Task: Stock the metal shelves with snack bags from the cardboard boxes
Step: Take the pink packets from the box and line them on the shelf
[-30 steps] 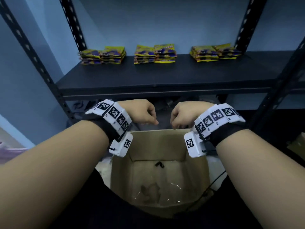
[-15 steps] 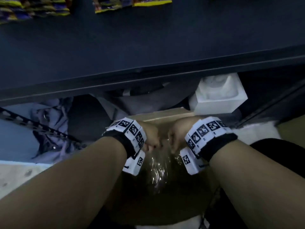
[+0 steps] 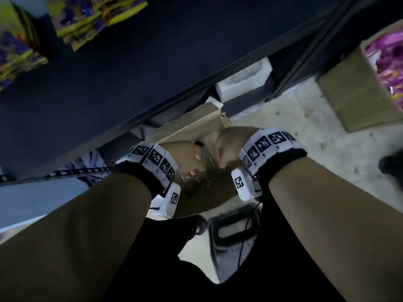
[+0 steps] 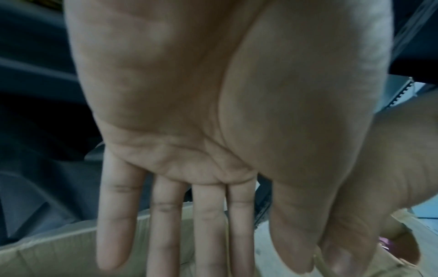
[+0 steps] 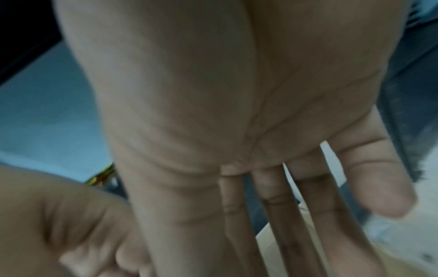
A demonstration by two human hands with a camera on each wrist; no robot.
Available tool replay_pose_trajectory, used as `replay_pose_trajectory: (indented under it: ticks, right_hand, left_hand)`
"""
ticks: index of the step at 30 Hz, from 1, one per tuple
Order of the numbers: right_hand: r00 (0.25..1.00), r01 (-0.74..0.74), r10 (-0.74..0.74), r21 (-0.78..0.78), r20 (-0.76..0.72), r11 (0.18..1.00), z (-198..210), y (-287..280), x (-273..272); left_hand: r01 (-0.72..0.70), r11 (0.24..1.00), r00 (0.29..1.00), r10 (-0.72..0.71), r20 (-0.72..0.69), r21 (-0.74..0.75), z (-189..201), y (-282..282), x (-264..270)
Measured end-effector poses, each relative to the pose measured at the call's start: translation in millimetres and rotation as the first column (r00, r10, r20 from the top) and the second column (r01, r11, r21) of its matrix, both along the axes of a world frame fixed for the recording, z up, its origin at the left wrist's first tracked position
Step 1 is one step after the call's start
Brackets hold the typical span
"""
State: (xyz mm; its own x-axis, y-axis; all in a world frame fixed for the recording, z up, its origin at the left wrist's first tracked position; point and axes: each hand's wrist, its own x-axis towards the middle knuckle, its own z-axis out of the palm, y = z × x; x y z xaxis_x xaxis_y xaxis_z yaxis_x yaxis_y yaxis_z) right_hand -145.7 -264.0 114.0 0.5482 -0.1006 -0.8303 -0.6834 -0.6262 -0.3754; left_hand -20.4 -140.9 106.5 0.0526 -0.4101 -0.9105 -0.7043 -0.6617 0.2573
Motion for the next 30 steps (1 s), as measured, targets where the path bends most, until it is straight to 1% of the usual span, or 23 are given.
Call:
replay_pose_trajectory:
  ticks: [1, 2, 3, 4, 7, 11, 15, 18, 21, 23, 25, 30]
  right_hand:
    - [1.000, 0.011, -0.011, 0.017, -0.007, 1.000, 12, -1, -6]
    - [0.998, 0.054, -0.053, 0.042, -0.013, 0.998, 23, -1, -13]
    - [0.998, 0.066, -0.065, 0.040, -0.017, 0.997, 31, 1, -24]
    - [0.994, 0.109, -0.108, 0.046, -0.017, 0.993, 45, -1, -33]
    - [0.967, 0.247, -0.247, 0.015, 0.053, 0.969, 88, -8, -60]
    - [0.899, 0.420, -0.411, -0.026, 0.152, 0.907, 156, -20, -96]
    - [0.794, 0.588, -0.560, -0.062, 0.237, 0.807, 206, -21, -143]
    - [0.679, 0.722, -0.687, -0.066, 0.257, 0.689, 233, -18, -192]
    - [0.599, 0.798, -0.757, -0.114, 0.262, 0.592, 247, -28, -247]
    - [0.579, 0.815, -0.785, -0.145, 0.220, 0.560, 248, -40, -285]
    - [0.573, 0.819, -0.800, -0.165, 0.176, 0.550, 244, -57, -320]
    - [0.547, 0.833, -0.825, -0.193, 0.143, 0.519, 231, -124, -397]
  left_hand:
    - [0.001, 1.000, 1.000, -0.001, 0.017, -0.017, 17, -3, -4]
    - [-0.002, 0.999, 0.999, 0.004, 0.037, -0.050, 37, -5, -8]
    - [-0.002, 0.997, 0.998, 0.007, 0.060, -0.075, 55, -7, -11]
    - [-0.004, 0.995, 0.997, 0.012, 0.074, -0.104, 73, -10, -16]
    - [0.097, 0.985, 0.991, -0.082, 0.110, -0.142, 125, -26, -29]
    - [0.158, 0.956, 0.985, -0.135, 0.106, -0.249, 183, -46, -44]
    - [0.226, 0.920, 0.973, -0.202, 0.108, -0.320, 227, -64, -61]
    - [0.308, 0.878, 0.951, -0.286, 0.114, -0.366, 245, -82, -83]
    - [0.343, 0.855, 0.938, -0.334, 0.092, -0.388, 257, -113, -117]
    - [0.355, 0.845, 0.929, -0.366, 0.053, -0.400, 264, -140, -147]
    - [0.366, 0.834, 0.920, -0.390, 0.030, -0.413, 266, -173, -179]
    - [0.397, 0.786, 0.897, -0.441, 0.020, -0.475, 264, -275, -277]
